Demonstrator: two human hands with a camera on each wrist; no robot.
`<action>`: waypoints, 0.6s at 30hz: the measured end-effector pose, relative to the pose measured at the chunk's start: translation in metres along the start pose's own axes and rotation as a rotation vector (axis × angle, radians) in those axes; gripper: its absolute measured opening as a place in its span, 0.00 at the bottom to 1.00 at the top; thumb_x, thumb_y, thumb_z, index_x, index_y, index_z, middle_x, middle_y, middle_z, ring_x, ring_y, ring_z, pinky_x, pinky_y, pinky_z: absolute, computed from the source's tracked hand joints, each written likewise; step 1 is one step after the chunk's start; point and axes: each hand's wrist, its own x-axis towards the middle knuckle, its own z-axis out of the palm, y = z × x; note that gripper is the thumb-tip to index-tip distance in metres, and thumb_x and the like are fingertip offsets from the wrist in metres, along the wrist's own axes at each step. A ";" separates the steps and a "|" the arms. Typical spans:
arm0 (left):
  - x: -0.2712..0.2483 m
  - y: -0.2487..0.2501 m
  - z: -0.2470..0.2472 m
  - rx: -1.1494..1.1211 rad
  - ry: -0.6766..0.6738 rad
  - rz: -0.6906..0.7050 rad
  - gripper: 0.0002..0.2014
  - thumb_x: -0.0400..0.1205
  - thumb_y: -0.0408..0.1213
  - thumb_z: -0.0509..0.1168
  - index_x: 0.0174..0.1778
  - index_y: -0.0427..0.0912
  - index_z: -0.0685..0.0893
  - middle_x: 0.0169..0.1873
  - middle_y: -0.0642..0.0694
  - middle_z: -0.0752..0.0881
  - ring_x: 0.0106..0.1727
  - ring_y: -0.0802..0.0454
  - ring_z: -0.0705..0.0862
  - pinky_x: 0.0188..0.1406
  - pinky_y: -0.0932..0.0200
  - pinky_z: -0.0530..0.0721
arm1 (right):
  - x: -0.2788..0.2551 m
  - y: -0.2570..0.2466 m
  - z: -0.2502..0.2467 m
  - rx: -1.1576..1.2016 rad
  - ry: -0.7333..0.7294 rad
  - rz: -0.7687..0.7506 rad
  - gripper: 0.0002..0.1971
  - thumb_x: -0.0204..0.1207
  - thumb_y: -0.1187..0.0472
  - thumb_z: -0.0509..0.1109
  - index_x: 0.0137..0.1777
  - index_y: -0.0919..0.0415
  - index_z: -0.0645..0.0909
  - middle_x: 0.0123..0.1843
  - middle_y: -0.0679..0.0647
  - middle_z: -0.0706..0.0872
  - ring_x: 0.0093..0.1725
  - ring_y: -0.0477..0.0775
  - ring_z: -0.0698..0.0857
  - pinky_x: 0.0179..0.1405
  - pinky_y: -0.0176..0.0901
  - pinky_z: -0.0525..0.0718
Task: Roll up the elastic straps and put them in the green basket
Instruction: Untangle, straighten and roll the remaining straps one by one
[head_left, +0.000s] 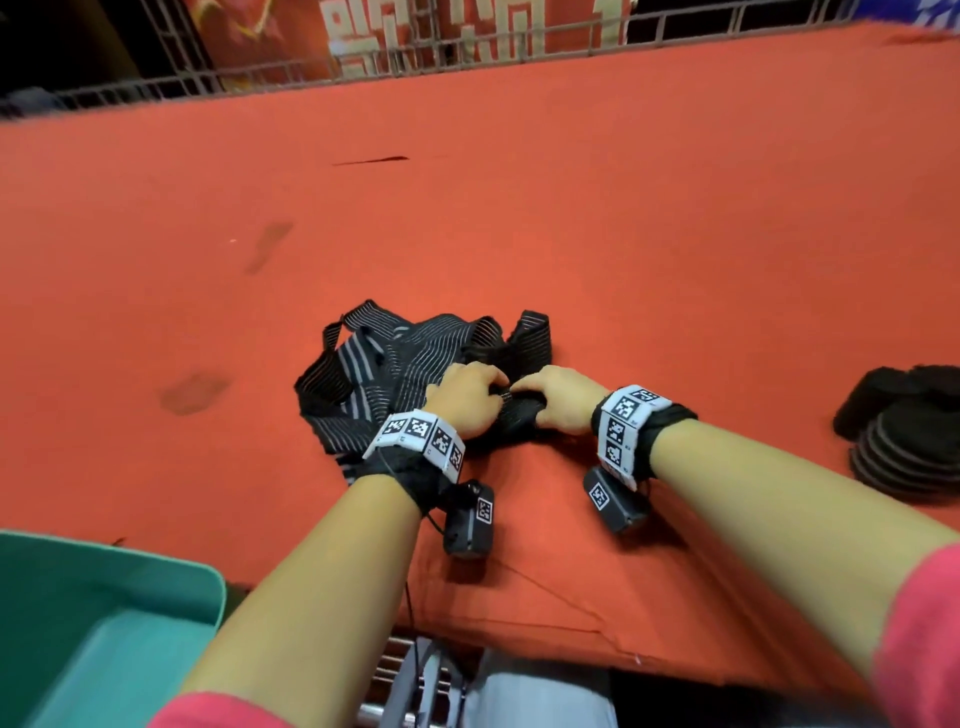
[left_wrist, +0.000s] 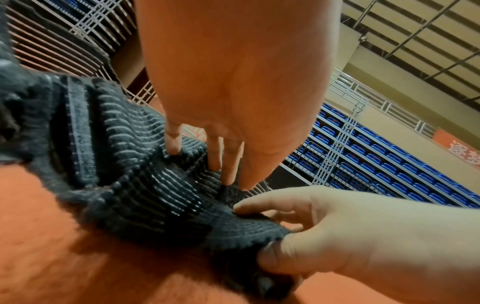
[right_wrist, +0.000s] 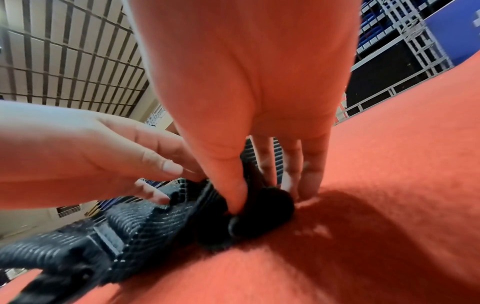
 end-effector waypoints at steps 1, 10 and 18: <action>0.000 -0.003 0.001 -0.002 -0.005 -0.002 0.19 0.82 0.40 0.62 0.69 0.57 0.82 0.70 0.51 0.80 0.76 0.45 0.70 0.74 0.32 0.69 | 0.003 0.001 0.002 0.009 0.022 0.004 0.24 0.74 0.66 0.70 0.71 0.54 0.83 0.65 0.55 0.88 0.64 0.58 0.83 0.61 0.41 0.75; 0.007 -0.007 -0.001 -0.163 -0.008 -0.051 0.28 0.77 0.63 0.48 0.58 0.53 0.84 0.57 0.49 0.88 0.65 0.43 0.82 0.69 0.38 0.76 | -0.002 0.009 -0.024 0.166 0.153 0.007 0.08 0.79 0.62 0.69 0.48 0.52 0.90 0.43 0.50 0.90 0.43 0.51 0.85 0.42 0.40 0.77; 0.003 0.000 -0.004 -0.243 -0.018 -0.083 0.25 0.91 0.52 0.51 0.66 0.36 0.82 0.67 0.37 0.83 0.71 0.39 0.79 0.71 0.48 0.73 | -0.022 0.015 -0.052 0.227 0.159 0.047 0.08 0.78 0.63 0.71 0.38 0.62 0.86 0.30 0.52 0.83 0.34 0.52 0.80 0.33 0.41 0.76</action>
